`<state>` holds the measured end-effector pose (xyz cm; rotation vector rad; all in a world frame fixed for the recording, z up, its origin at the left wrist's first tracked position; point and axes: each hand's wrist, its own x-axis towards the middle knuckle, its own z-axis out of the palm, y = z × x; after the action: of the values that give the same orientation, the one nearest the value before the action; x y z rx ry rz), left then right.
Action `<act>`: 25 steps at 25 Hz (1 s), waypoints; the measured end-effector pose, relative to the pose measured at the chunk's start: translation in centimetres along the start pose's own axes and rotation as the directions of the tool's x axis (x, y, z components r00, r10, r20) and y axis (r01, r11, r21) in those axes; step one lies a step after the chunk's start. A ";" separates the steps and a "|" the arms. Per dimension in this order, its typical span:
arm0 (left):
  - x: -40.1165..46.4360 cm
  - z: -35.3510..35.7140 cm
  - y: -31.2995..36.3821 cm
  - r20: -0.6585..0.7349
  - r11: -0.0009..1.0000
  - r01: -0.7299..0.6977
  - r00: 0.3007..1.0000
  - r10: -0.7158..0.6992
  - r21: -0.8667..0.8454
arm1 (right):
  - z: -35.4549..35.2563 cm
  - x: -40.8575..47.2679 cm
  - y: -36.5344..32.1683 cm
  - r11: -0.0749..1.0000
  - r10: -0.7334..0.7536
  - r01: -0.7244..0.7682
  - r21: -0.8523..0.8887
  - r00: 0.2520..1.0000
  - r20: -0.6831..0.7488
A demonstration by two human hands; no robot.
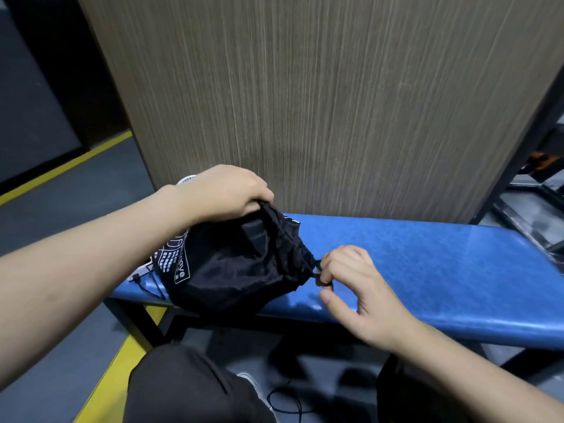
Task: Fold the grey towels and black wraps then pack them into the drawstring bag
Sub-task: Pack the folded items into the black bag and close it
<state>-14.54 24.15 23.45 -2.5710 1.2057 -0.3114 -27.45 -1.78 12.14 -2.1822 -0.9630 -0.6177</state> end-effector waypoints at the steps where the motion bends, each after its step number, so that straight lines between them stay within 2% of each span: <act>1: 0.1 -0.4 -0.3 -0.017 0.997 0.048 0.999 -0.047 0.052 | -0.3 0.3 0.7 0.997 -0.023 0.022 -0.069 1.000 -0.019; 4: 0.2 -1.1 -1.5 -0.096 0.966 0.201 0.978 -0.187 0.165 | -1.7 1.3 3.4 0.948 -0.103 0.084 -0.308 0.993 -0.048; 7: 0.3 -1.5 -2.2 -0.121 0.934 0.309 0.949 -0.291 0.180 | -3.9 2.2 6.1 0.851 -0.195 0.164 -0.499 0.981 -0.011; 9: 0.8 -2.0 -2.6 -0.184 0.914 0.361 0.926 -0.329 0.186 | -5.8 3.3 7.8 0.766 -0.239 0.196 -0.613 0.971 0.012; 12: 2.1 -4.1 -2.8 -0.314 0.874 0.461 0.861 -0.399 0.153 | -9.6 5.7 9.8 0.632 -0.271 0.194 -0.750 0.962 0.021; 14: 2.8 -5.1 -2.4 -0.316 0.856 0.506 0.834 -0.453 0.109 | -11.8 6.9 10.9 0.596 -0.247 0.149 -0.789 0.969 -0.004; 15: 3.1 -5.2 -2.0 -0.308 0.854 0.512 0.830 -0.464 0.094 | -12.4 7.0 11.2 0.625 -0.213 0.098 -0.774 0.976 -0.048; 17: 3.3 -4.8 -0.9 -0.294 0.862 0.504 0.834 -0.468 0.057 | -12.2 6.5 11.4 0.775 -0.085 -0.023 -0.631 0.986 -0.141; 19: 3.1 -3.8 0.0 -0.276 0.874 0.485 0.844 -0.460 0.028 | -10.4 5.1 10.7 0.925 0.071 -0.107 -0.364 0.991 -0.110; 20: 3.1 -3.5 0.4 -0.268 0.878 0.478 0.849 -0.455 0.024 | -9.5 4.3 10.1 0.965 0.144 -0.153 -0.214 0.988 -0.058; 22: 3.2 -3.4 0.7 -0.262 0.881 0.473 0.853 -0.451 0.023 | -8.3 3.2 9.2 0.951 0.296 -0.297 0.080 0.955 0.032; 23: 3.2 -3.5 0.8 -0.261 0.883 0.470 0.855 -0.448 0.024 | -7.7 2.9 8.8 0.921 0.353 -0.353 0.166 0.935 0.030; 25: 3.3 -3.6 0.9 -0.258 0.888 0.459 0.862 -0.437 0.030 | -6.7 2.9 8.5 0.904 0.413 -0.396 0.160 0.907 -0.088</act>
<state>-14.26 20.43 26.77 -2.7663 0.6148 -0.7837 -20.10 -9.69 15.24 -2.1061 -0.4496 -0.4584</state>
